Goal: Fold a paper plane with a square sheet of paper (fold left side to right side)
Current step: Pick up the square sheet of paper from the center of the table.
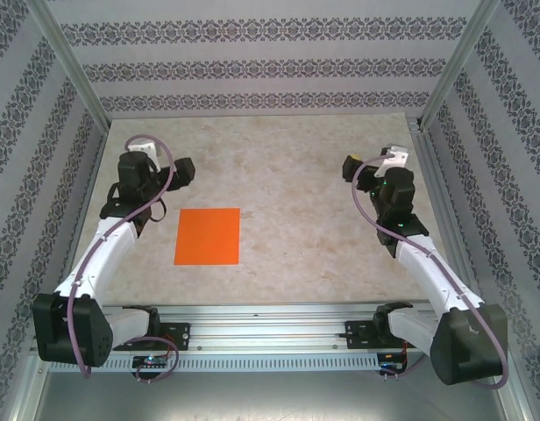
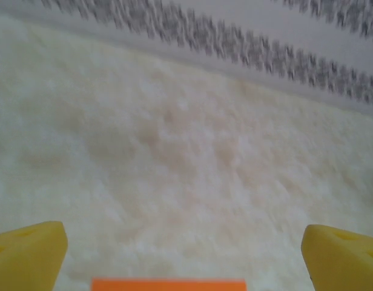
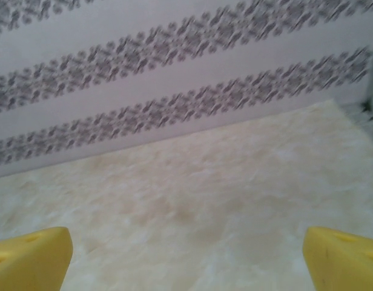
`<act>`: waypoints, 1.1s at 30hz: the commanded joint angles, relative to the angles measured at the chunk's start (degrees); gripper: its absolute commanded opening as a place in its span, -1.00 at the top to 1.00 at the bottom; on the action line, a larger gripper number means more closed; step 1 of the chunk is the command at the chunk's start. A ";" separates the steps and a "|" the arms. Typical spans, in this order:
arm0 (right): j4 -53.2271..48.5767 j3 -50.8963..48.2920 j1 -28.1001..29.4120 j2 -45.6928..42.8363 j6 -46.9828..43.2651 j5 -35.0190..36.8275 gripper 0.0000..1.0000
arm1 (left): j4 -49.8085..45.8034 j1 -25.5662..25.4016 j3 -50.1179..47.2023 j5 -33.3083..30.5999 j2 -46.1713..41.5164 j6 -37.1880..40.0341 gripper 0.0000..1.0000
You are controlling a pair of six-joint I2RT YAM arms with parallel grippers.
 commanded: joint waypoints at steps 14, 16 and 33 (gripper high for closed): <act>-26.71 30.91 34.22 41.59 17.81 2.62 -0.93 | -21.13 0.13 -16.31 17.50 -1.66 -9.44 -0.92; -28.06 35.57 35.10 46.20 17.96 2.19 -0.92 | -20.58 0.12 -17.13 17.62 -1.89 -9.51 -0.88; -37.38 58.73 38.56 66.84 18.19 -0.90 -0.90 | -16.18 0.12 -19.94 18.50 0.38 -10.06 -0.80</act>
